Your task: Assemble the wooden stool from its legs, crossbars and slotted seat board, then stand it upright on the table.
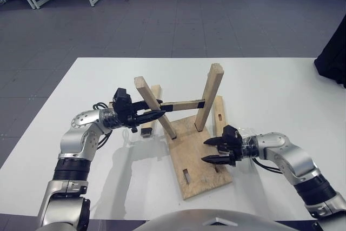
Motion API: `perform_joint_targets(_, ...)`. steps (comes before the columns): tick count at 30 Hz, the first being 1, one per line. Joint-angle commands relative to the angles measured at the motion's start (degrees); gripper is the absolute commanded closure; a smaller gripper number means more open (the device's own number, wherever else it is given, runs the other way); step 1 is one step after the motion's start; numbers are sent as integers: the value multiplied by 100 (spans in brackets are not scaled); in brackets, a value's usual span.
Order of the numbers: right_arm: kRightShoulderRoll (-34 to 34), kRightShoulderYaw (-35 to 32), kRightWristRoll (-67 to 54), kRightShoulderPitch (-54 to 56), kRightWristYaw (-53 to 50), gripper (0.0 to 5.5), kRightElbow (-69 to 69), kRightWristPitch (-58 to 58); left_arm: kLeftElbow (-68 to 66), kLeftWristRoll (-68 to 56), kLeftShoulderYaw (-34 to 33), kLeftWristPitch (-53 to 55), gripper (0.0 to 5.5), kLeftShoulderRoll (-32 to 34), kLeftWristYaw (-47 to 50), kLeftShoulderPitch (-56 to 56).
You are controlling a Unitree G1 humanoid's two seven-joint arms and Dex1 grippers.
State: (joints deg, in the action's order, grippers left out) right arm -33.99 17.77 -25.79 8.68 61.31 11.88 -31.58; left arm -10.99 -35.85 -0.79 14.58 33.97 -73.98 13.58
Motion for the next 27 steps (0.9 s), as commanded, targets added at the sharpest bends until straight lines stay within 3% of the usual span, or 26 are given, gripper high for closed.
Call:
perform_joint_targets(1,-28,-889,-1053,461,-64,212,850,-587,-585,625,538,428,348,-65,200,-540)
perform_joint_targets(4,232,-1530,-2044,964,-399,212,1592,-754,-585,616,599,484,348,-50,256,-641)
perform_joint_targets(8,1152,-1469,-1459,2130,-2052,212,1488,-600,-595,600,629,527,348,-4,268,-639)
perform_joint_targets(11,1465,-609,220,2813,-3038,212,1278,26,-540,598,669,559,348,57,271,-638)
perform_joint_targets(14,1257,900,2491,2961,-3461,212,857,1164,-483,695,791,500,348,88,290,-617)
perform_joint_targets(17,907,2026,3660,2610,-3200,212,305,1364,-451,759,889,453,348,125,290,-599)
perform_joint_targets(21,443,2803,4116,2307,-2093,212,-527,1337,-292,788,979,452,348,179,367,-669)
perform_joint_targets(27,248,2786,4099,2010,-1562,212,-424,1176,185,814,1186,325,348,165,645,-823)
